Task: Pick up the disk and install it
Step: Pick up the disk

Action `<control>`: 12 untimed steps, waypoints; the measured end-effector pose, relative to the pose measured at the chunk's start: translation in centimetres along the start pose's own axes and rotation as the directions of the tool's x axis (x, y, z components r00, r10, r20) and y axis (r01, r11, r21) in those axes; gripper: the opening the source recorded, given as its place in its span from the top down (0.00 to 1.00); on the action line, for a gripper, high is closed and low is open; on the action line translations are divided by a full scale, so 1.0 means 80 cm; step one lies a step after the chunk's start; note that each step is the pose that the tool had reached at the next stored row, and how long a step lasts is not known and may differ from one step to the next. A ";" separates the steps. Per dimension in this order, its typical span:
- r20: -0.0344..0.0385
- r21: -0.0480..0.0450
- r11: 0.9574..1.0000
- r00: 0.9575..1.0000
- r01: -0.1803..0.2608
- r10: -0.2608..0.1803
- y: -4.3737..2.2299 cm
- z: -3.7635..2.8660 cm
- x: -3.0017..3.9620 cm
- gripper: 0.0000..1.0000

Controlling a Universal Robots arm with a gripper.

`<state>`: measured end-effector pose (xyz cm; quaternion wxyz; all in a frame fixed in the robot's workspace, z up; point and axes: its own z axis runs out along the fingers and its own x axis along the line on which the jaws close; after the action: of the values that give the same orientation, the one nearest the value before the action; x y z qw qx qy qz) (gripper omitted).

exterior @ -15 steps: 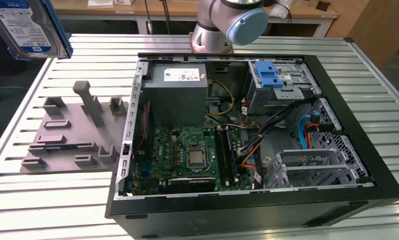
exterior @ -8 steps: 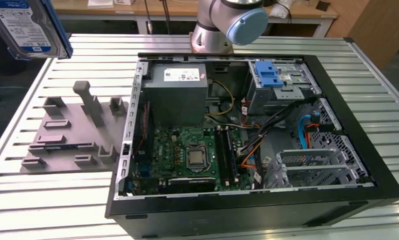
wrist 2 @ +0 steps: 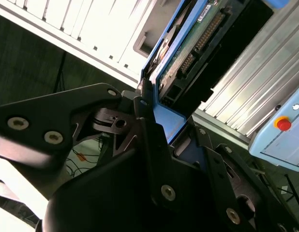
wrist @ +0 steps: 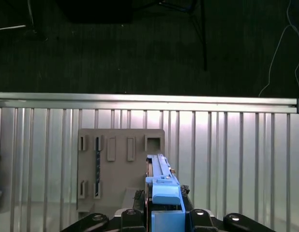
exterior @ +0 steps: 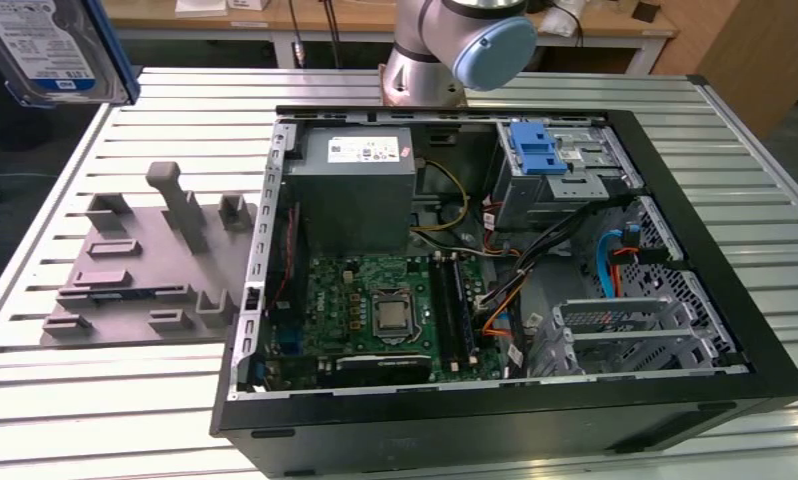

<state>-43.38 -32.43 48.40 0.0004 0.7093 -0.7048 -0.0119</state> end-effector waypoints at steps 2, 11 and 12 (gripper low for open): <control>0.000 0.000 1.000 1.000 -0.001 0.001 0.0000 0.0000 0.0022 0.64; 0.000 0.000 1.000 1.000 -0.002 0.002 0.0001 -0.0004 0.0311 0.64; 0.000 0.000 1.000 1.000 -0.002 0.002 -0.0005 -0.0004 0.0332 0.64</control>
<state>-43.33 -35.09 48.39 0.0005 0.7085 -0.7056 -0.0117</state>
